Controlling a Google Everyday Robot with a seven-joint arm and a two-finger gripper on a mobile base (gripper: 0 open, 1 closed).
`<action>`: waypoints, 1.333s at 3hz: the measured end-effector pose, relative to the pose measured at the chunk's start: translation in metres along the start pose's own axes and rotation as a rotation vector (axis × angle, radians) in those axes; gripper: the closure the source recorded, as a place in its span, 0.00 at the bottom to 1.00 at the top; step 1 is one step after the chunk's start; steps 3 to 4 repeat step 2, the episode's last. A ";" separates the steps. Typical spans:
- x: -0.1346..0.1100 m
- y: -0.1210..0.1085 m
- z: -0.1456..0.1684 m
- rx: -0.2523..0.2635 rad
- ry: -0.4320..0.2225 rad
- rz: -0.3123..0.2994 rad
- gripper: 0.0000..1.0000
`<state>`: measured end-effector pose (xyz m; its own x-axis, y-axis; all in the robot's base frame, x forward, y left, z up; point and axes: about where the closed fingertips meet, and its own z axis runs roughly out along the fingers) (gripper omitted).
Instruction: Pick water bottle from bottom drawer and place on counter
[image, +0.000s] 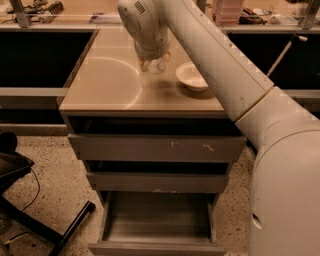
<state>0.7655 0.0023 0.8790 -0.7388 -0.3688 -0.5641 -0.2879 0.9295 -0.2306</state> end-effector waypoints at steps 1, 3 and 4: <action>0.000 0.000 0.000 0.000 0.000 0.000 0.00; 0.000 0.000 0.000 0.000 0.000 0.000 0.00; 0.000 0.000 0.000 0.000 0.000 0.000 0.00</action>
Offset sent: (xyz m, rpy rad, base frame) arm 0.0000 0.0000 0.0000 0.0000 0.0000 0.0000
